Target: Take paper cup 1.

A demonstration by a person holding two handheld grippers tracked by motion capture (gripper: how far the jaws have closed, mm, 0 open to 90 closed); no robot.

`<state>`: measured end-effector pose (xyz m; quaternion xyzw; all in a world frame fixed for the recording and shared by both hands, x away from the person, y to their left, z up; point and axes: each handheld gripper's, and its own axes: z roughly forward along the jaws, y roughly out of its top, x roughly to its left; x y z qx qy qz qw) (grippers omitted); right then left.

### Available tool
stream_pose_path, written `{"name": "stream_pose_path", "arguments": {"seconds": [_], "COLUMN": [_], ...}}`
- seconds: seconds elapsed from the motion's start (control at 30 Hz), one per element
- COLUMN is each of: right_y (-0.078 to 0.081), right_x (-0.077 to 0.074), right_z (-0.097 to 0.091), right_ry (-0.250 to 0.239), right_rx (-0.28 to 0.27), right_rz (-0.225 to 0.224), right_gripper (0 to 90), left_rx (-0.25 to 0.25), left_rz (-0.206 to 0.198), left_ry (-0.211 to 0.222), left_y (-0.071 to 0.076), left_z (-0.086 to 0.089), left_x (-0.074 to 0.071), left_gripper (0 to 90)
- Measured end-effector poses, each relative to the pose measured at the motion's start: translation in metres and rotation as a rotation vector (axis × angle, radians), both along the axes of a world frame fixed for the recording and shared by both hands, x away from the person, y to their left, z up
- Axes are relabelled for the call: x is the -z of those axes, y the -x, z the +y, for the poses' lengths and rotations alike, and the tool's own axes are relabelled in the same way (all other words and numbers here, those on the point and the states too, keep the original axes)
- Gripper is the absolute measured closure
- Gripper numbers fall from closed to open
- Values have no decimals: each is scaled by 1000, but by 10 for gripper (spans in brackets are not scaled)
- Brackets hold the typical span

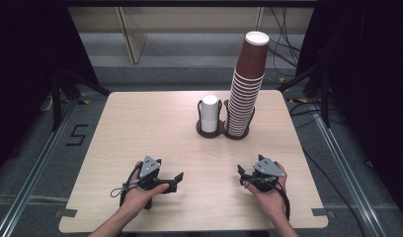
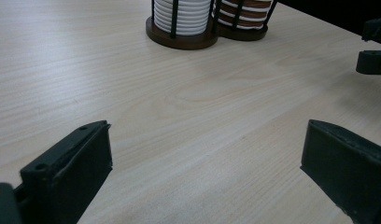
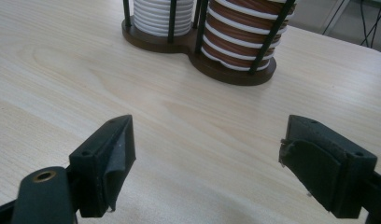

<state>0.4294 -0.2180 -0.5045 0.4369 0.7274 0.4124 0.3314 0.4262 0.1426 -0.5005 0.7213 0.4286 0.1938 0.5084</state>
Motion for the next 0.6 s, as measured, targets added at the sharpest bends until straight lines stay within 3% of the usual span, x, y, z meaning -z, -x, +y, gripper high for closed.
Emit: {"name": "stream_pose_path", "arguments": {"seconds": [0.13, 0.2, 0.23, 0.37, 0.5, 0.6], "right_y": [-1, 0, -2, -3, -4, -3], "right_x": [0, 0, 0, 0, 0, 0], "right_z": [0, 0, -2, -2, -2, 1], "right_ry": [-15, -27, -20, -23, -13, -61], "right_rx": [-12, 6, -8, 2, 3, 38], "right_rz": [-12, -2, -11, -5, -1, 22], "right_gripper": [178, 178, 178, 177, 185, 197], "left_rx": [-8, -17, -13, -9, -16, -47], "left_rz": [8, 4, -6, -14, -15, -18], "left_ry": [7, -15, -32, -21, -40, -57], "left_y": [-1, -2, 0, 2, 4, 0], "left_z": [-1, -2, -2, 0, 4, 7], "left_x": [-3, -4, -4, -4, -7, -12], "left_gripper": [12, 13, 18, 18, 24, 44]}}
